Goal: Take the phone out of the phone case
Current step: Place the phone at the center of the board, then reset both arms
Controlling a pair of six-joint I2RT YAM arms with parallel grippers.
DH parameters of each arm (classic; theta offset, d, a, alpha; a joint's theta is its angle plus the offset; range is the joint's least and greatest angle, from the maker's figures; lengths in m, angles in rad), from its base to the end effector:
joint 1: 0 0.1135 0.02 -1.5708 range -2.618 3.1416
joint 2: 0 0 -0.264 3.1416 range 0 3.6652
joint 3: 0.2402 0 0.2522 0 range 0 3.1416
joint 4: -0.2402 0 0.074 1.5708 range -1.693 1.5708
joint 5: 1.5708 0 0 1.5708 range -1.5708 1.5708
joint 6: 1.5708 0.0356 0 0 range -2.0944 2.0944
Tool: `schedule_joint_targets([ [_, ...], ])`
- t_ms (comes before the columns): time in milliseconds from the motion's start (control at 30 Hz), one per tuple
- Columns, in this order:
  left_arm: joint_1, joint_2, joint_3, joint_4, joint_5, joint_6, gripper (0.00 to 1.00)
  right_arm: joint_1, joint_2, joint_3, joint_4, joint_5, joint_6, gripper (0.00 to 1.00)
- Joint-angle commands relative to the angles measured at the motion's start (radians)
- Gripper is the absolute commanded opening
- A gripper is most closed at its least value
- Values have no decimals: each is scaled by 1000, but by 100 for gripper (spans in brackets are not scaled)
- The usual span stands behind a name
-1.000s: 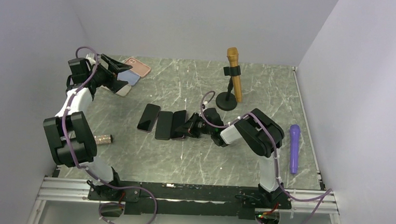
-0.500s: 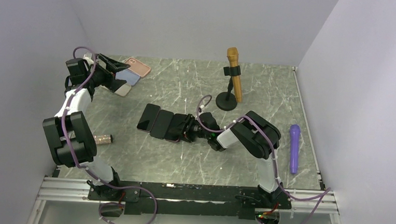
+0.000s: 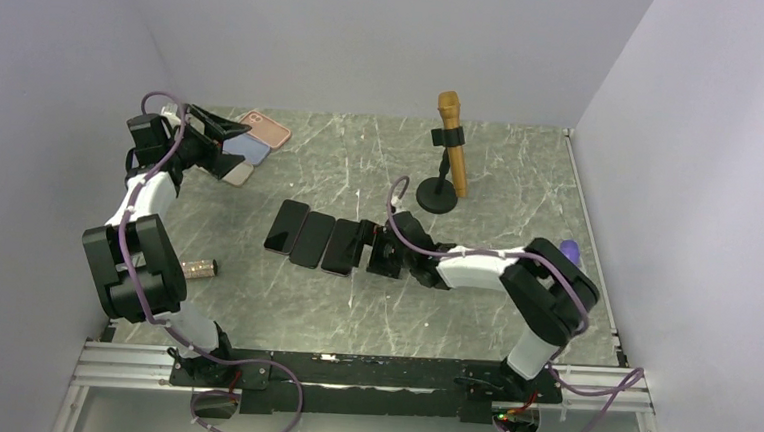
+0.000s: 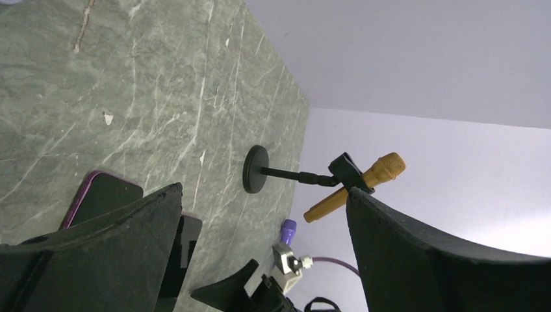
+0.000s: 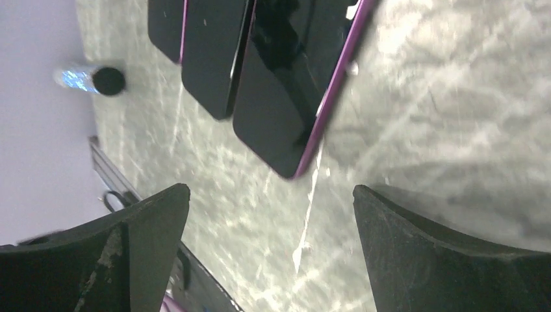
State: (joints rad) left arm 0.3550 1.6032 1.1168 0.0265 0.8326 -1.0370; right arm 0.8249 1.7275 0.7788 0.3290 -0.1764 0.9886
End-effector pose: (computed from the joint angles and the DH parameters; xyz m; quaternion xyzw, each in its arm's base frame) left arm 0.3476 0.1008 0.2724 -0.3346 0.7331 -0.4851 0.3396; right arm 0.2271 0.2550 0.1468 0.0322 0.8859 0.4074 0.2194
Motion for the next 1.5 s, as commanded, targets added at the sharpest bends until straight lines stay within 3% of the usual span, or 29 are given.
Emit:
schedule_joint_targets([
  [0,5,-7,-1,45,15,6,100,55,-154,-25,-239,132,-168,100],
  [367,-77,-14,41,-15,-42,121,99,91,-545,-109,-456,441,-264,100],
  [500,-185,-73,89,-113,-144,270,99,89,-710,-164,-538,569,-242,100],
  [667,-362,-198,61,-95,-296,428,99,88,-969,-257,-632,688,-172,100],
  [900,-660,-446,-86,44,-582,675,99,88,-1253,-324,-736,776,-150,100],
  [1000,-741,-553,-178,79,-630,744,99,88,-1332,-316,-796,786,-156,100],
  [1267,-771,-1056,-613,239,-556,581,99,89,-1617,-450,-711,773,-202,100],
  [1467,-772,-1471,-826,83,-558,486,99,89,-1830,-594,-643,739,-186,100],
])
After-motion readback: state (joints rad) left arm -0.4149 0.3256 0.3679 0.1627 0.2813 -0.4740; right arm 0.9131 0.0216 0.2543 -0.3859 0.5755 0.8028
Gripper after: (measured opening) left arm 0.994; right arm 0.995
